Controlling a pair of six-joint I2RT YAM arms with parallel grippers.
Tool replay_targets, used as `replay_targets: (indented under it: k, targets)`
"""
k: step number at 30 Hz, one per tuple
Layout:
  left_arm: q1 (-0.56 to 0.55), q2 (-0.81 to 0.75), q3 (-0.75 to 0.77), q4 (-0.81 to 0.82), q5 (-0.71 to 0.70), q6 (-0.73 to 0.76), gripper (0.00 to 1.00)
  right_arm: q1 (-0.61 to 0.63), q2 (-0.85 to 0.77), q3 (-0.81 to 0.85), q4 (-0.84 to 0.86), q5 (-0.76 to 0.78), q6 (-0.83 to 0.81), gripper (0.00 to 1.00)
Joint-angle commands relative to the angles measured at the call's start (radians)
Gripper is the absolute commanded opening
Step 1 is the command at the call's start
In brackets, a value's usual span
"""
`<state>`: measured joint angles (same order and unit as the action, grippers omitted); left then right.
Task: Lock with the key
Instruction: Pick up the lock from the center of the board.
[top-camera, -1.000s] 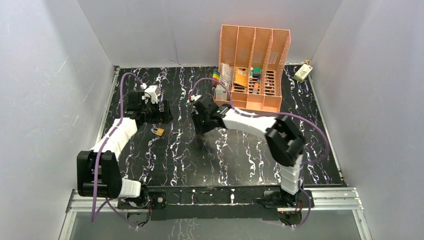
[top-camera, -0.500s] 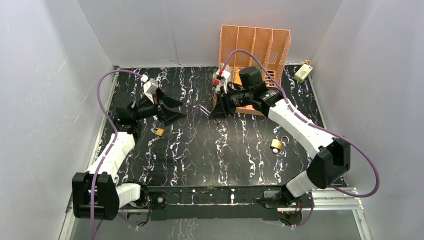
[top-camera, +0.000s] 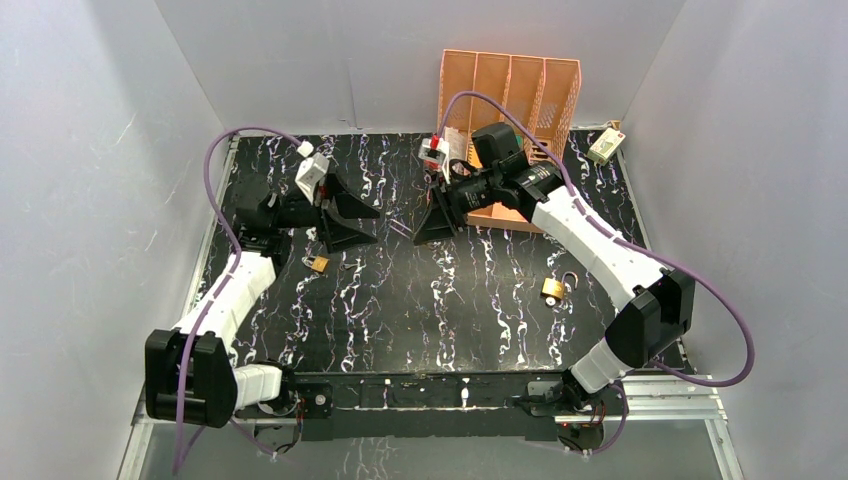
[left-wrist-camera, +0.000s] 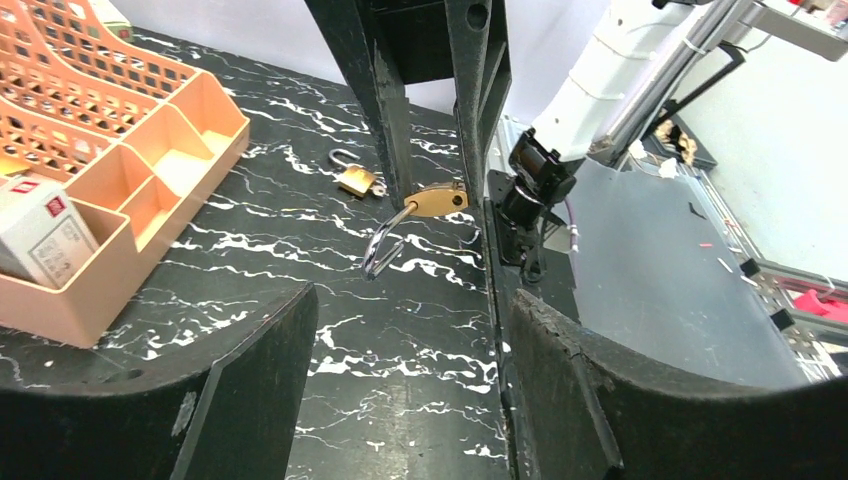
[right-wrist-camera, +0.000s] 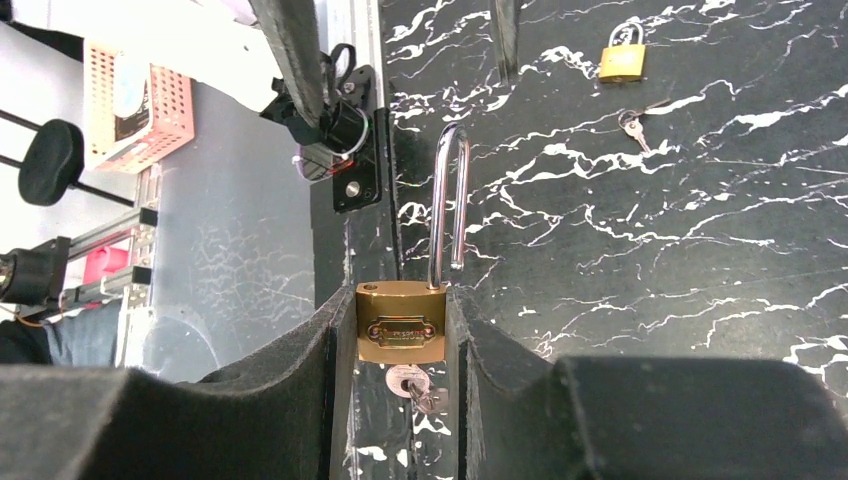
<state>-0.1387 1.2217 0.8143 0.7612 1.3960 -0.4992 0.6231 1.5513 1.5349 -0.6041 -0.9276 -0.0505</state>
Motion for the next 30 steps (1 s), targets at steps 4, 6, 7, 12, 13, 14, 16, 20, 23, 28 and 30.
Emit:
replay_targets:
  k: [4, 6, 7, 12, 13, 14, 16, 20, 23, 28, 30]
  targets:
    - [-0.044, 0.037, 0.054, 0.038, 0.031, 0.002, 0.65, 0.002, -0.003, 0.073, -0.005, -0.099, -0.008, 0.07]
    - [-0.048, 0.041, 0.057, 0.037, 0.019, 0.010, 0.65, 0.003, -0.002, 0.081, -0.010, -0.098, -0.009, 0.07]
    - [-0.051, 0.043, 0.060, 0.037, 0.017, 0.012, 0.65, 0.002, -0.001, 0.084, -0.014, -0.097, -0.011, 0.07]
    - [-0.068, 0.064, 0.082, 0.038, 0.012, 0.011, 0.62, 0.003, 0.008, 0.098, -0.025, -0.108, -0.016, 0.07]
    - [-0.073, 0.066, 0.085, 0.038, 0.012, 0.011, 0.60, 0.003, 0.010, 0.099, -0.024, -0.108, -0.017, 0.07]
    - [-0.076, 0.069, 0.088, 0.038, 0.011, 0.011, 0.59, 0.004, 0.011, 0.100, -0.023, -0.108, -0.017, 0.07]
    - [-0.087, 0.074, 0.098, 0.037, 0.011, 0.007, 0.56, 0.004, 0.017, 0.104, -0.023, -0.109, -0.017, 0.07]
    - [-0.108, 0.078, 0.115, 0.038, 0.013, 0.002, 0.54, 0.007, 0.035, 0.114, -0.026, -0.100, -0.020, 0.07]
    - [-0.116, 0.083, 0.125, 0.038, 0.021, -0.003, 0.48, 0.008, 0.047, 0.124, -0.024, -0.100, -0.020, 0.07]
    - [-0.117, 0.092, 0.133, 0.038, 0.026, -0.031, 0.00, 0.009, 0.052, 0.140, -0.024, -0.095, -0.021, 0.07]
    - [-0.117, 0.090, 0.130, 0.033, 0.029, -0.029, 0.00, 0.010, 0.052, 0.148, -0.029, -0.090, -0.026, 0.06]
